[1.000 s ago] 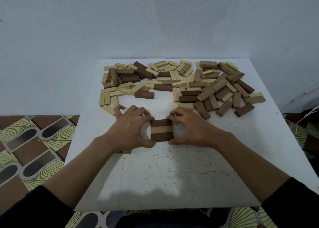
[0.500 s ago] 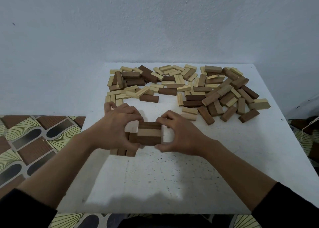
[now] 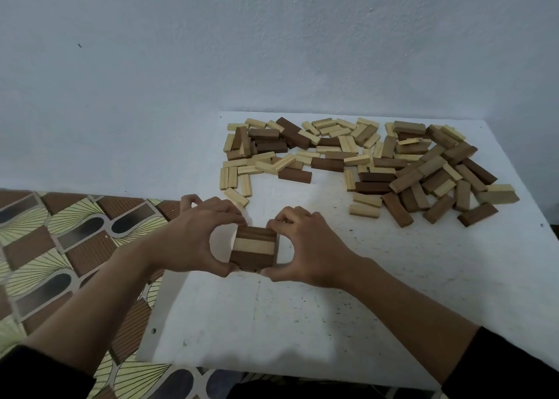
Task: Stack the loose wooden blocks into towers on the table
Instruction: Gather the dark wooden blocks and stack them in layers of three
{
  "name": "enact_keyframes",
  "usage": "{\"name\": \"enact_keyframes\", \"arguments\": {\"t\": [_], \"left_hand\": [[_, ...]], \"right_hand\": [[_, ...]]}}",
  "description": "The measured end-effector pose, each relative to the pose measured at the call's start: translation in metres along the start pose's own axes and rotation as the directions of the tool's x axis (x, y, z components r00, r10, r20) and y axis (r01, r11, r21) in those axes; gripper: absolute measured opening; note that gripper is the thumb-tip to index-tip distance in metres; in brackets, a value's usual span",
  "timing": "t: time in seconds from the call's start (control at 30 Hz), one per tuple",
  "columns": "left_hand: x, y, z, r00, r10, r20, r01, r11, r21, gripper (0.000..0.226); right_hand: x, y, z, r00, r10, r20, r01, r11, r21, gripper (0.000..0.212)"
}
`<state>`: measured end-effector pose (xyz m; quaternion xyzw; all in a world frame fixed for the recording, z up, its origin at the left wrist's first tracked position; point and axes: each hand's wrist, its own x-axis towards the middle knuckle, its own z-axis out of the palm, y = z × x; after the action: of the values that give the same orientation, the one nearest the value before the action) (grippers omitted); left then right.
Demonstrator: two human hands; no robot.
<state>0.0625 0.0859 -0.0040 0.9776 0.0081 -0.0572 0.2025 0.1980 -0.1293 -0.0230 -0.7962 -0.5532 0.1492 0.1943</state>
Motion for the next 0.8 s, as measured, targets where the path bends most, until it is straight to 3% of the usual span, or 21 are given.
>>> {"name": "enact_keyframes", "arguments": {"t": [0.7, 0.8], "left_hand": [[-0.007, -0.011, 0.012, 0.998, -0.059, 0.010, 0.060, 0.993, -0.099, 0.067], [-0.009, -0.011, 0.015, 0.998, -0.059, -0.005, 0.059, 0.994, -0.096, 0.077]], "right_hand": [[-0.005, -0.002, 0.012, 0.999, -0.004, -0.052, 0.002, 0.999, -0.038, 0.074], [-0.005, -0.002, 0.013, 0.998, -0.004, -0.055, 0.002, 0.999, -0.038, 0.076]]}}
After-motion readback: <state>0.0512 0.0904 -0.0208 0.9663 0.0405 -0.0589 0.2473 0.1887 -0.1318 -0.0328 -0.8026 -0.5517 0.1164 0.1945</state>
